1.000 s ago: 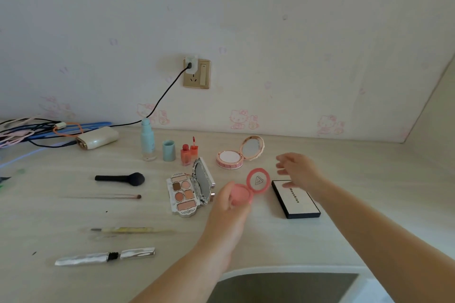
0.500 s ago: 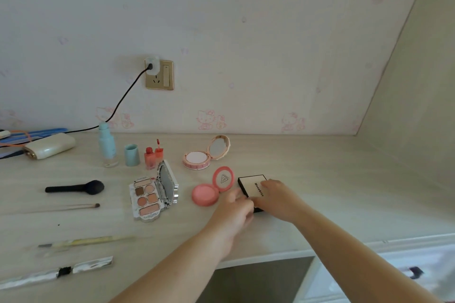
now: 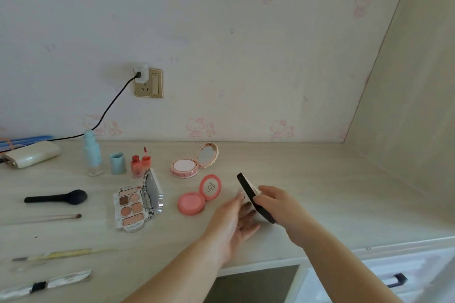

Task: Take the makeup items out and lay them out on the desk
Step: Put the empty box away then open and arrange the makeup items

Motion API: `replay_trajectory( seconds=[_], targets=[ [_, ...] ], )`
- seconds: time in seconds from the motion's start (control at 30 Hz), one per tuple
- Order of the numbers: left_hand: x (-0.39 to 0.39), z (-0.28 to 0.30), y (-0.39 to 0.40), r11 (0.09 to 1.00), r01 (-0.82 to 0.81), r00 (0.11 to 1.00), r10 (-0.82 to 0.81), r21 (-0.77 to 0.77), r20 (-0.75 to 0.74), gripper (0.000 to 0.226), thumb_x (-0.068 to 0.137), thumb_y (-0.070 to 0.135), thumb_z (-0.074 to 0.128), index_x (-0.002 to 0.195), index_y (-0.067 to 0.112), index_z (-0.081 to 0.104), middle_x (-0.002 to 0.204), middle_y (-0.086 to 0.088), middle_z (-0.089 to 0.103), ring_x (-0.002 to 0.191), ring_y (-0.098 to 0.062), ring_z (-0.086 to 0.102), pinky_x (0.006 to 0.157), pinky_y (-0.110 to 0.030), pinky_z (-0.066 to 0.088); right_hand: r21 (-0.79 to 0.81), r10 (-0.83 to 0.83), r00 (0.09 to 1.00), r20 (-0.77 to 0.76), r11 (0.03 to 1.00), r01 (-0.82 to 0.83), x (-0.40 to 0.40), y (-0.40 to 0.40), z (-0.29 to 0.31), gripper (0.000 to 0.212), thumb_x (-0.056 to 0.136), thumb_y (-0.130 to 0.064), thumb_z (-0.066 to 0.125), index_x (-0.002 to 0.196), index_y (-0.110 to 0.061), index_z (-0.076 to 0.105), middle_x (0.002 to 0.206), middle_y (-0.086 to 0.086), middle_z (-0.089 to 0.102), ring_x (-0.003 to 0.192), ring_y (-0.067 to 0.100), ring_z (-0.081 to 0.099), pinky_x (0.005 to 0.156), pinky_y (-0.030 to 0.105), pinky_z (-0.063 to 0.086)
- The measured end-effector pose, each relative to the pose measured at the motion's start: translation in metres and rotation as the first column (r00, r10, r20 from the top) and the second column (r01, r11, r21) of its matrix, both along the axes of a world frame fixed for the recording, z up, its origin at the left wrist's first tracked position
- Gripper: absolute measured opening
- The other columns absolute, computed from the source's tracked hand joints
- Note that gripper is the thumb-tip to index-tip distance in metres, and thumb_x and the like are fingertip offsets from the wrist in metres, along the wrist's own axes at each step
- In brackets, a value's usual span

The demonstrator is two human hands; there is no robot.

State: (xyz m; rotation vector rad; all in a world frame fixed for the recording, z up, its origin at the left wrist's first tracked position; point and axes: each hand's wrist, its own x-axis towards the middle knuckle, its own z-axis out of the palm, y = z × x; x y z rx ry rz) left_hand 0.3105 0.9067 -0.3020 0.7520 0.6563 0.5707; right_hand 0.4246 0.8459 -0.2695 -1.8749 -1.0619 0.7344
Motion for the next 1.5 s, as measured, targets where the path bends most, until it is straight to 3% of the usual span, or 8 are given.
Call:
replay_trajectory(
  seconds=[0.23,0.5,0.73,0.9,0.97,1.1,1.27,1.5],
  targets=[
    [0.021,0.001,-0.010,0.999,0.025,0.993,-0.027,0.023,0.112,0.031,0.097,0.031,0.045,0.107,0.013,0.069,0.099,-0.004,0.074,0.079,-0.012,0.071,0.081,-0.038,0.057,0.068,0.018,0.992,0.122,0.997,-0.027,-0.003,-0.017,0.008,0.021,0.084,-0.028,0.056,0.100,-0.018,0.064,0.097,0.006,0.068,0.094,0.022,0.064,0.077,0.033,0.046],
    [0.039,0.010,-0.026,0.989,-0.149,0.988,0.148,0.014,0.039,0.032,0.099,0.029,0.042,0.101,0.011,0.069,0.079,-0.003,0.073,0.066,-0.014,0.067,0.055,-0.026,0.053,0.053,-0.010,0.912,0.411,0.999,-0.012,0.004,-0.016,-0.003,0.019,0.087,-0.032,0.049,0.076,-0.016,0.048,0.065,-0.008,0.047,0.055,0.007,0.042,0.049,0.022,0.029],
    [0.059,0.024,-0.022,0.970,-0.238,0.969,0.241,0.053,-0.047,0.033,0.099,0.027,0.040,0.093,0.013,0.069,0.089,-0.010,0.073,0.086,-0.023,0.068,0.055,-0.027,0.052,0.141,-0.073,0.863,0.499,0.990,0.002,0.017,-0.006,-0.010,0.026,0.093,-0.034,0.037,0.084,-0.016,0.053,0.075,-0.004,0.060,0.068,0.014,0.056,0.054,0.028,0.038],
    [0.062,0.024,-0.002,0.952,-0.302,0.952,0.300,-0.046,-0.052,0.033,0.100,0.025,0.037,0.094,0.007,0.065,0.087,-0.015,0.070,0.078,-0.027,0.066,0.048,-0.031,0.056,0.275,-0.267,0.929,0.256,0.941,0.194,0.039,0.005,-0.002,0.036,0.093,-0.031,0.030,0.064,-0.014,0.041,0.058,0.002,0.049,0.060,0.024,0.047,0.055,0.031,0.035],
    [0.061,0.024,0.005,0.944,-0.318,0.948,0.315,-0.088,-0.040,0.030,0.100,0.023,0.039,0.093,0.007,0.063,0.085,-0.015,0.067,0.076,-0.027,0.065,0.046,-0.031,0.056,0.282,-0.321,0.946,-0.039,0.905,0.319,0.048,0.011,0.001,0.037,0.088,-0.036,0.032,0.070,-0.012,0.053,0.070,0.010,0.059,0.074,0.032,0.057,0.068,0.038,0.051],
    [0.062,0.023,0.014,0.947,-0.315,0.949,0.311,-0.067,-0.056,0.027,0.096,0.013,0.038,0.096,0.008,0.064,0.089,-0.013,0.067,0.078,-0.025,0.064,0.054,-0.032,0.058,0.191,-0.265,0.694,-0.670,0.841,0.506,0.067,0.022,-0.002,0.028,0.086,-0.026,0.042,0.087,-0.010,0.065,0.076,0.010,0.072,0.076,0.029,0.069,0.062,0.040,0.058],
    [0.059,0.018,0.012,0.959,-0.270,0.953,0.280,0.086,-0.120,0.032,0.089,0.004,0.037,0.090,0.014,0.067,0.087,-0.005,0.067,0.082,-0.018,0.062,0.076,-0.029,0.055,0.149,-0.253,0.607,-0.753,0.834,0.532,0.081,0.032,-0.015,0.024,0.085,-0.020,0.042,0.087,-0.011,0.064,0.065,0.007,0.072,0.063,0.025,0.069,0.055,0.038,0.056],
    [0.045,0.016,0.014,0.959,-0.075,0.930,0.166,0.273,-0.329,0.020,0.082,0.016,0.045,0.096,0.021,0.058,0.099,-0.003,0.054,0.094,-0.020,0.048,0.098,-0.031,0.036,0.120,-0.288,0.706,-0.647,0.876,0.467,0.087,0.050,-0.025,0.027,0.089,-0.018,0.038,0.087,-0.010,0.064,0.074,0.009,0.069,0.069,0.028,0.066,0.058,0.035,0.056]
  ],
)
